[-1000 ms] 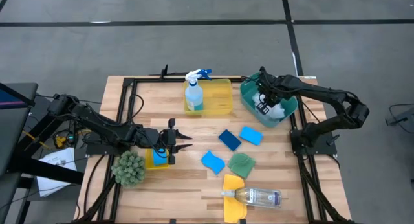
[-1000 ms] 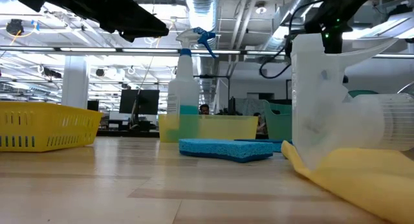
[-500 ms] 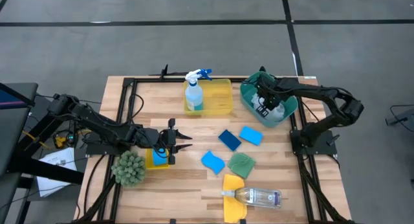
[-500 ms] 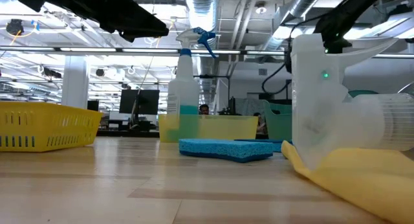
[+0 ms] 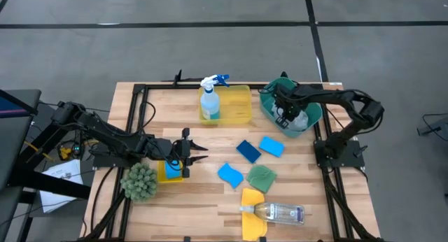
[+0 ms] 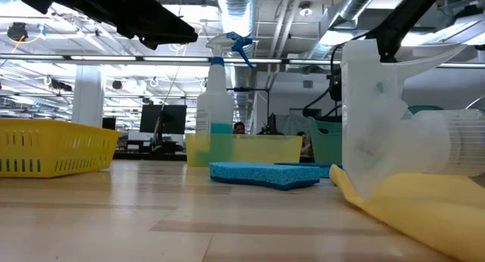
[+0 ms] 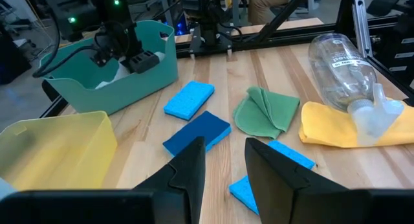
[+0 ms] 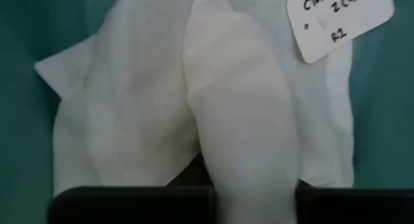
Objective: Pick & Place Kitchen Items
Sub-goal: Put the white microfiber cloth into the green bin
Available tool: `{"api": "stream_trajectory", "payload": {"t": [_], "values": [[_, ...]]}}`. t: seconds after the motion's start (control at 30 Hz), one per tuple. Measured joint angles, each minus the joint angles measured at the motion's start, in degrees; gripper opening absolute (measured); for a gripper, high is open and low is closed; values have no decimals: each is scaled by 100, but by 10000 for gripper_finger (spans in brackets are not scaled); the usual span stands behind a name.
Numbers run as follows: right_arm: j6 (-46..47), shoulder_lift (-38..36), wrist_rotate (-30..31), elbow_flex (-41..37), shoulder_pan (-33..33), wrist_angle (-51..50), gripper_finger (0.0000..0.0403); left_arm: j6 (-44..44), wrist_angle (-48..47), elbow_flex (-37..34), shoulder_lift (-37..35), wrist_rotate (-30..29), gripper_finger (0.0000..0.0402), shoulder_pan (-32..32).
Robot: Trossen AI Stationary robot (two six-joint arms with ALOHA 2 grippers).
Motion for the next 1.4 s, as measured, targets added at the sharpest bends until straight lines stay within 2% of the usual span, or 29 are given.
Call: {"api": "stream_trajectory", "payload": {"t": [0.37,0.8,1.4], "values": [[-12,-470,-138,-2,0,44,86,-2,0,0,0,0,104,0],[69,-749,-274,-2,4,72,194,-72,0,0,0,0,104,0],[73,-748,-272,-2,4,85,249,-87,-65,-2,0,0,104,0]]}}
